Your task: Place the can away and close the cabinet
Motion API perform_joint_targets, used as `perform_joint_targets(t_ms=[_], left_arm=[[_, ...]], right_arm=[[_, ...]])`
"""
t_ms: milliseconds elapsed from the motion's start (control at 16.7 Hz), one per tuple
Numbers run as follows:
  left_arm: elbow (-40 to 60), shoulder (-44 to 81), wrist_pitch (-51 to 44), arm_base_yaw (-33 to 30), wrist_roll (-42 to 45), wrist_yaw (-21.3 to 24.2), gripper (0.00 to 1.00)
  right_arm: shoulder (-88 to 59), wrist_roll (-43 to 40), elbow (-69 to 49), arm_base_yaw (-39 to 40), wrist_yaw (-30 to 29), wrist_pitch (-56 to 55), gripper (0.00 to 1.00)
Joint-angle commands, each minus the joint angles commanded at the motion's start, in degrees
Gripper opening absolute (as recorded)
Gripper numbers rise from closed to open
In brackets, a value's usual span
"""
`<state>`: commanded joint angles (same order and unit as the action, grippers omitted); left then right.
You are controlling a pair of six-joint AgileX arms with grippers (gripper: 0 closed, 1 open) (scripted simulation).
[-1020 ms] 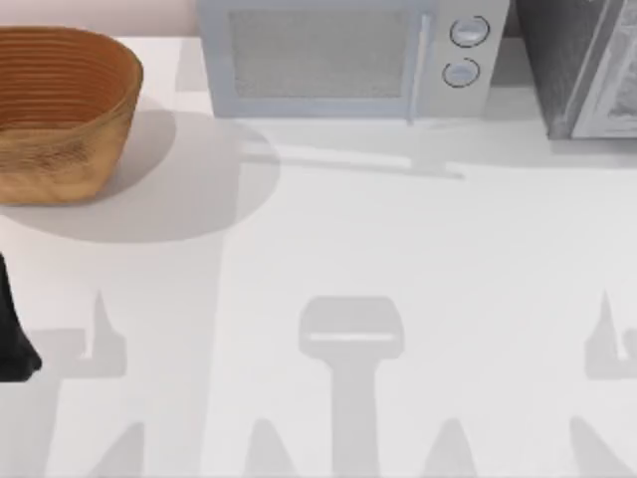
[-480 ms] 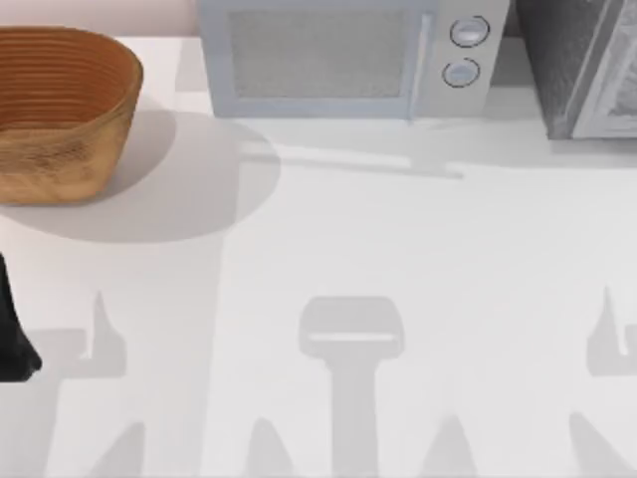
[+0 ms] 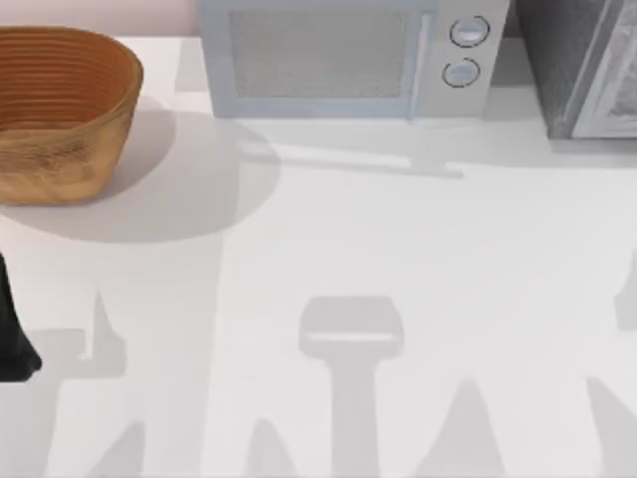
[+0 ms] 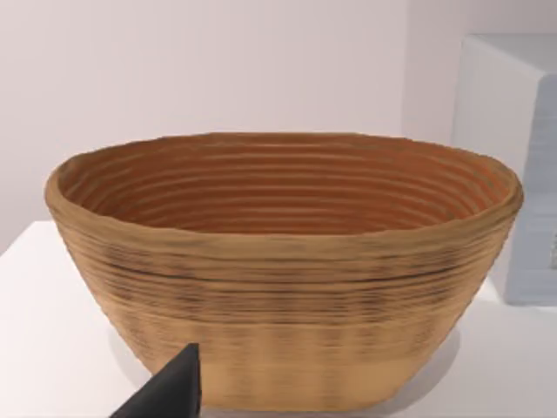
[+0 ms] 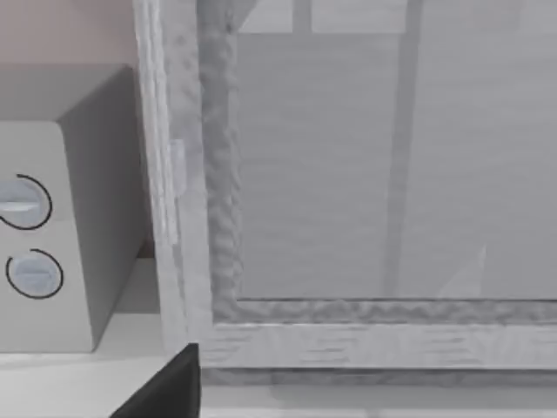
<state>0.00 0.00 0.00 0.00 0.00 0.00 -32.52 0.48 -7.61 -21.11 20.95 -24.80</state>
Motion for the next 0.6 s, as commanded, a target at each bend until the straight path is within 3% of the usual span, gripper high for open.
perform_joint_targets(t_ms=[600], left_arm=[[0.00, 0.00, 0.00, 0.00, 0.00, 0.00, 1.00]], right_arm=[[-43.55, 0.59, -10.51, -29.27, 28.85, -34.27, 1.00]])
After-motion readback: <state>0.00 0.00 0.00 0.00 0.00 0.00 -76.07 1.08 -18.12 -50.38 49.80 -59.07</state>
